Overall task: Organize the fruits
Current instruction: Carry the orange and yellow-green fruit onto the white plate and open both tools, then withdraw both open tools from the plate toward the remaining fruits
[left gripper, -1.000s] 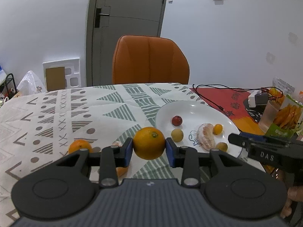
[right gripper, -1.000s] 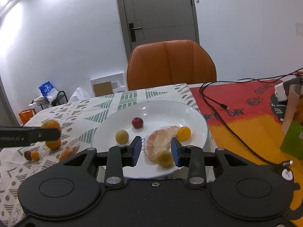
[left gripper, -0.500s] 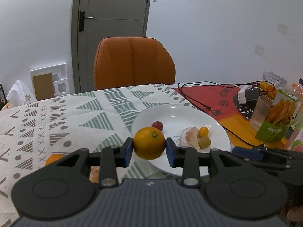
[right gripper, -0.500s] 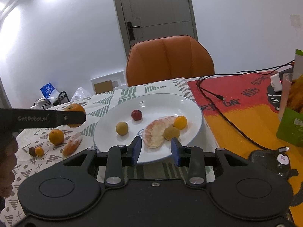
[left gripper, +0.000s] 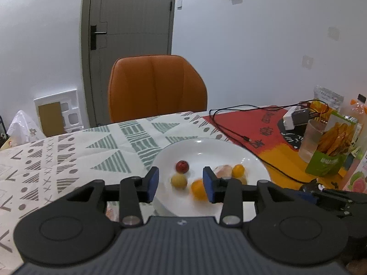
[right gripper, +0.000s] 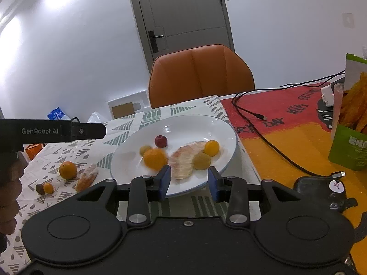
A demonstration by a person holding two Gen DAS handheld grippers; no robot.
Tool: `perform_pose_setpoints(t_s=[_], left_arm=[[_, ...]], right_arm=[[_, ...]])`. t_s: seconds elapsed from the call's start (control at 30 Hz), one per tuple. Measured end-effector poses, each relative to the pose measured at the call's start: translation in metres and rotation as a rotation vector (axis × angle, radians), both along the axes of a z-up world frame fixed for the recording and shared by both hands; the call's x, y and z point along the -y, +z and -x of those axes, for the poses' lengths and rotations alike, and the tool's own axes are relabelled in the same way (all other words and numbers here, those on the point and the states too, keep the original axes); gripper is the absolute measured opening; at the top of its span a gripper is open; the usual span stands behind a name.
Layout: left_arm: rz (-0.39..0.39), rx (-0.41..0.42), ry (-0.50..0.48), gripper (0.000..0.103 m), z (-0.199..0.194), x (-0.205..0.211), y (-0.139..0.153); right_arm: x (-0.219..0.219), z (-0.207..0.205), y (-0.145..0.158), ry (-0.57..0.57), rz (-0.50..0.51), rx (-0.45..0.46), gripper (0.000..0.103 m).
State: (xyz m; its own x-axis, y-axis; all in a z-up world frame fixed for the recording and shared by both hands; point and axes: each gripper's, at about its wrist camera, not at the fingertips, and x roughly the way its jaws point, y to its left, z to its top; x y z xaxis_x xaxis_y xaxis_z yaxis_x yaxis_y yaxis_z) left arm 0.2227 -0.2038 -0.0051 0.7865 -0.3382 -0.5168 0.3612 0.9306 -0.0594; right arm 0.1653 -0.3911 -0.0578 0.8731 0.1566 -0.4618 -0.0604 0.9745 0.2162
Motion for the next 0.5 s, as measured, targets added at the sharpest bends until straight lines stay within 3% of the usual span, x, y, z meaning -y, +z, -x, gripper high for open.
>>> perform_pose_setpoints(t_s=[0.23,0.4,0.5], left_arm=[[-0.019,-0.004,0.062,0.06,0.004,-0.023,0.0],[-0.011,0.005,0.091,0.077,0.008,-0.043,0.002],[-0.011,0.01,0.12,0.081,0.01,-0.053,0.002]], right_arm=[[-0.008,-0.001,0.0,0.017,-0.003,0.003,0.044],[-0.017,-0.002,0.0,0.029,-0.001,0.009,0.048],[-0.022,-0.002,0.001,0.035,0.0,0.017,0.06]])
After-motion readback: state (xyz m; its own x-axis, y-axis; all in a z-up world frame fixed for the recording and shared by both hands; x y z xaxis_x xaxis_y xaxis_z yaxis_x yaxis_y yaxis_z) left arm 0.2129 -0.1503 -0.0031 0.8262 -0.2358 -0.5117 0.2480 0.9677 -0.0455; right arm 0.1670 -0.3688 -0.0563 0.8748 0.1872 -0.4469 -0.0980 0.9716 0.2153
